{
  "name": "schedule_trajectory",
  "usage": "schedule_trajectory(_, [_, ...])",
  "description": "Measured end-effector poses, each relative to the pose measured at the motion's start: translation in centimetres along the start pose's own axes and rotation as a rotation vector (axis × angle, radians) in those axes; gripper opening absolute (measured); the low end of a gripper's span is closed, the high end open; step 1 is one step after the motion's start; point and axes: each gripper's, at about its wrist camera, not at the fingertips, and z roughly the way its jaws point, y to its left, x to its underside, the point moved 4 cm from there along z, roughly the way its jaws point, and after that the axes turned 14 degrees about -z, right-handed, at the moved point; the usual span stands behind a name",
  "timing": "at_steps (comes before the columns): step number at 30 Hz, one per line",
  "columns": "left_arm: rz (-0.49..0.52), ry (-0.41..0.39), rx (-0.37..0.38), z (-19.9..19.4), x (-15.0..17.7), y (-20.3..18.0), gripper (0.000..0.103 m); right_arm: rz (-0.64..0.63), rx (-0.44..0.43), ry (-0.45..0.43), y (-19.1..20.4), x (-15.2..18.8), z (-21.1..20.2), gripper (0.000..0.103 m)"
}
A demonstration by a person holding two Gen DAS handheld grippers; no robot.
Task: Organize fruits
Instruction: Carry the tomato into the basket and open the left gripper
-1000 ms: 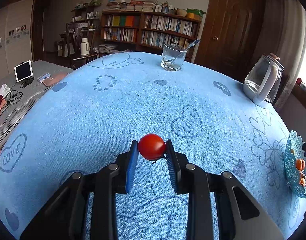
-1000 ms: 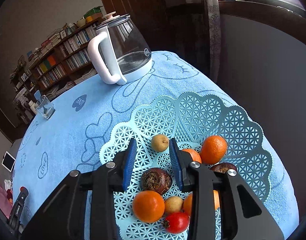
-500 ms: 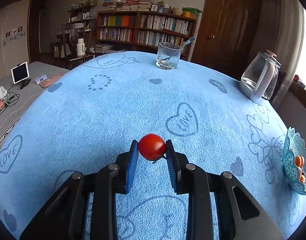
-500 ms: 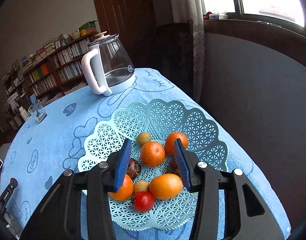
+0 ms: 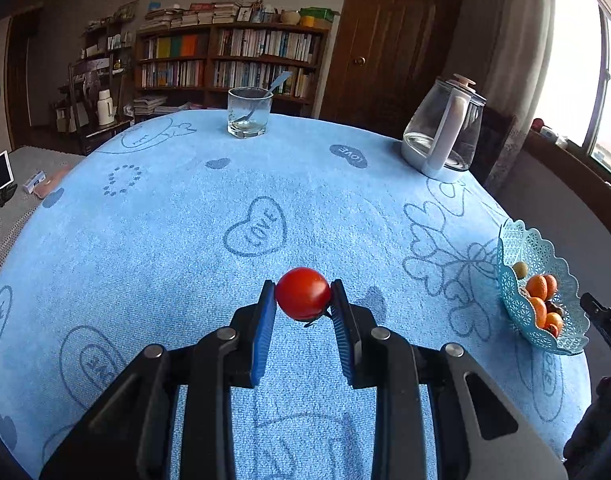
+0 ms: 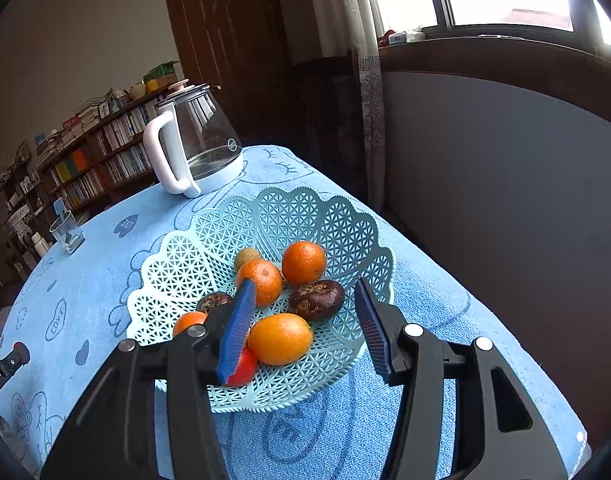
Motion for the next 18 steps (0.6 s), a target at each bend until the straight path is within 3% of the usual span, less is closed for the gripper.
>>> schedule_trajectory(7, [0.102, 0.028, 0.098, -0.3, 0.8, -6.2, 0.028, -0.017, 0.011, -0.045, -0.6, 0.5, -0.4, 0.059])
schedule_trajectory(13, [0.129, 0.143, 0.227, 0.8, 1.6, -11.1, 0.028, -0.009, -0.004, -0.060, -0.7, 1.0, -0.3, 0.064])
schedule_trajectory(18, [0.209, 0.150, 0.252, 1.9, 2.2, -14.8, 0.028, -0.006, -0.004, -0.075, -0.4, 1.4, -0.5, 0.067])
